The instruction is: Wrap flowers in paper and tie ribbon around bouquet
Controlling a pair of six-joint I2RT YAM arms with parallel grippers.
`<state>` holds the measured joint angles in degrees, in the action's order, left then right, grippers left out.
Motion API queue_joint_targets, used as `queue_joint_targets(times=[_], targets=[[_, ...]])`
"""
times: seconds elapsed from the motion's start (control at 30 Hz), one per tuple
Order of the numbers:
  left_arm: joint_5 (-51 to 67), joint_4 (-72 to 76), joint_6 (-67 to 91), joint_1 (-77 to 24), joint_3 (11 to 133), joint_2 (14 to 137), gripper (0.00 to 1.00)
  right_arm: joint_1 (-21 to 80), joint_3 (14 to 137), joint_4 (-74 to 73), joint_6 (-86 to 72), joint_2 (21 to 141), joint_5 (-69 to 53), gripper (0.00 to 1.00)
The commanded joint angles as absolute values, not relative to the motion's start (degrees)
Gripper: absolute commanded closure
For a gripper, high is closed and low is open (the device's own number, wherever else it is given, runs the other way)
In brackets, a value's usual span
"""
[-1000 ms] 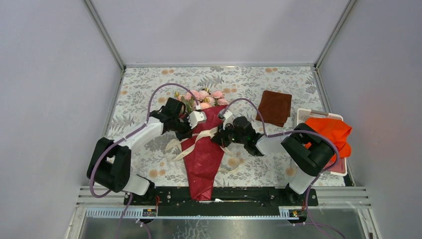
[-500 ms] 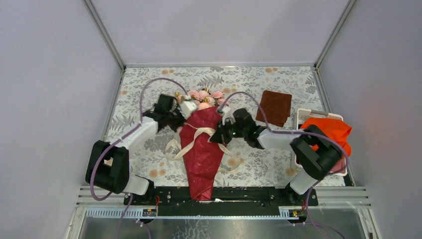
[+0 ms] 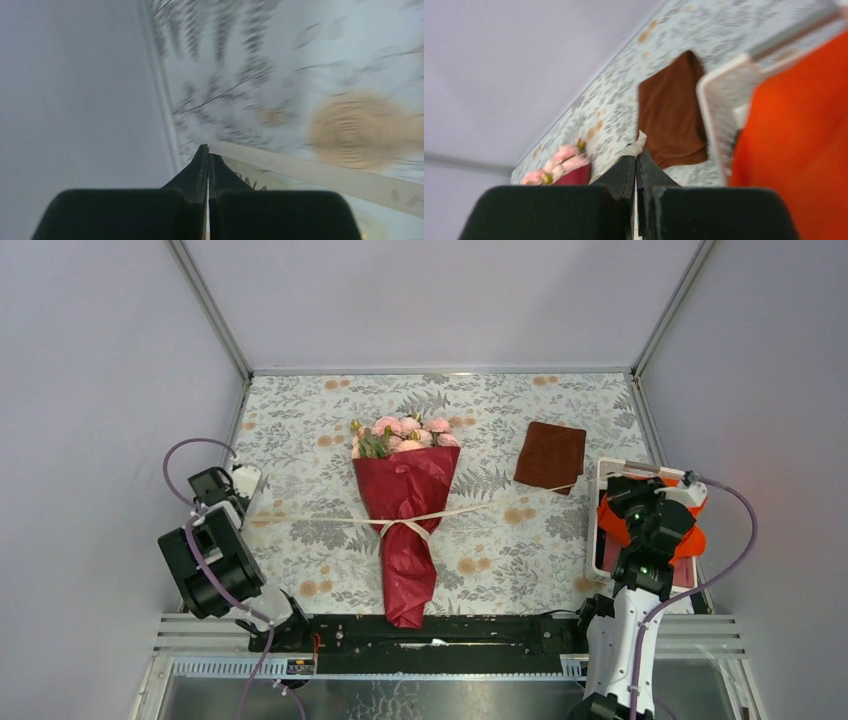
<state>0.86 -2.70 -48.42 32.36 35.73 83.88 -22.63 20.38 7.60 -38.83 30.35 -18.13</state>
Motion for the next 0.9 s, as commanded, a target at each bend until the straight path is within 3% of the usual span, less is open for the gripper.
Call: queue_joint_targets(times=[0.0, 0.3, 0.87], targets=[[-4.10, 11.97, -55.88, 39.11, 36.36, 86.85, 1.00, -28.95, 20.42, 7.22, -41.76, 31.73, -7.18, 1.00], [-2.62, 19.63, -61.59, 45.88, 37.90, 94.57, 1.00, -37.11, 22.00, 14.78, -41.81, 39.76, -3.70, 1.00], [-0.93, 22.29, -65.57, 53.35, 41.21, 102.87, 1.00, -47.22, 23.90, 21.14, -40.19, 48.53, -15.53, 1.00]])
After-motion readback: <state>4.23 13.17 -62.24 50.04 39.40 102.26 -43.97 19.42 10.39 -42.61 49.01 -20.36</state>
